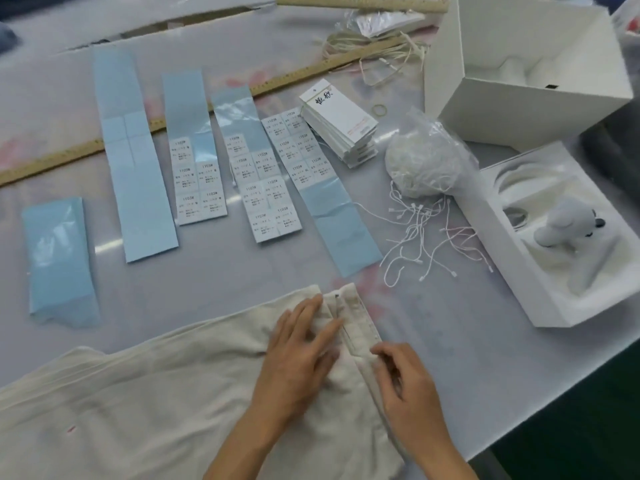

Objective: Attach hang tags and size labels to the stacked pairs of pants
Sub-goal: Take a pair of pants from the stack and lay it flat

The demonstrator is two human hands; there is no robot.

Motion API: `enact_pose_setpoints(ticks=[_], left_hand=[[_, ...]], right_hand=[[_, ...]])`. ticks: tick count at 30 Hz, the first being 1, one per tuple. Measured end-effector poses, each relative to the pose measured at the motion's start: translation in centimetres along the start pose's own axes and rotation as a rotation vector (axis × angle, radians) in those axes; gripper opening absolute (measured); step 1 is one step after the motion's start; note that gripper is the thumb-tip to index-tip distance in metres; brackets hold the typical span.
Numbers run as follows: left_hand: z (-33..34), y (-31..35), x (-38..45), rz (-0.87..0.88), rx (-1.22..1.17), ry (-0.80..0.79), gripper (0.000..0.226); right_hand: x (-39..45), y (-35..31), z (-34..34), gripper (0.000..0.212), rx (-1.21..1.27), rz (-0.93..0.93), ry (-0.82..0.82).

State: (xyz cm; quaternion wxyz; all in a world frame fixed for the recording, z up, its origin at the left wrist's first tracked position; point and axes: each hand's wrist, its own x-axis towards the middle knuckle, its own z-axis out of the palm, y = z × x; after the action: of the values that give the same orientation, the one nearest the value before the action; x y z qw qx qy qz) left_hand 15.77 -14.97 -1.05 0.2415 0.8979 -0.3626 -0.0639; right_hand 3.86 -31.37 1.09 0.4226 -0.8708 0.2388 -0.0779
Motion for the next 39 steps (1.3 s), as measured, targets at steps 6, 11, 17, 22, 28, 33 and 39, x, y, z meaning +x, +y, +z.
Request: enact_pose_setpoints(ticks=[6,11,17,22,28,33,39], left_hand=[[-1.4,1.7,3.2,0.510,0.120,-0.184,0.021],[-1.3,3.4,2.6,0.729,0.190,-0.339,0.025],[-3.3,3.2,-0.9,0.624,0.120,-0.127,0.046],[-4.9,2.6,-3.9,0.260,0.295,-0.064,0.045],[-2.6,6.4,-4.9,0.057,0.360,-0.122,0.030],[-0.8,7.2,-5.9,0.208,0.323,-0.207,0.023],[-0.5,9.5,-4.6,-0.171,0.240,-0.211,0.063]], right_hand=[[-8.5,0.7,-1.2,0.040,-0.259,0.087,0.035],[-10.4,-0.4,-0.5,0.054,-0.002,0.342,0.165],[-12.1,-1.2,-0.9,0.032,0.264,0.500,0.110],[-13.7,-2.8,-0.2,0.024,0.138,0.137,-0.219],[-12.0,-2.5,-0.5,0.033,0.238,0.061,-0.398],[-6.3,0.5,-2.3,0.046,-0.003,0.266,-0.025],[-6.2,0.7,-2.1,0.036,0.064,0.287,-0.075]])
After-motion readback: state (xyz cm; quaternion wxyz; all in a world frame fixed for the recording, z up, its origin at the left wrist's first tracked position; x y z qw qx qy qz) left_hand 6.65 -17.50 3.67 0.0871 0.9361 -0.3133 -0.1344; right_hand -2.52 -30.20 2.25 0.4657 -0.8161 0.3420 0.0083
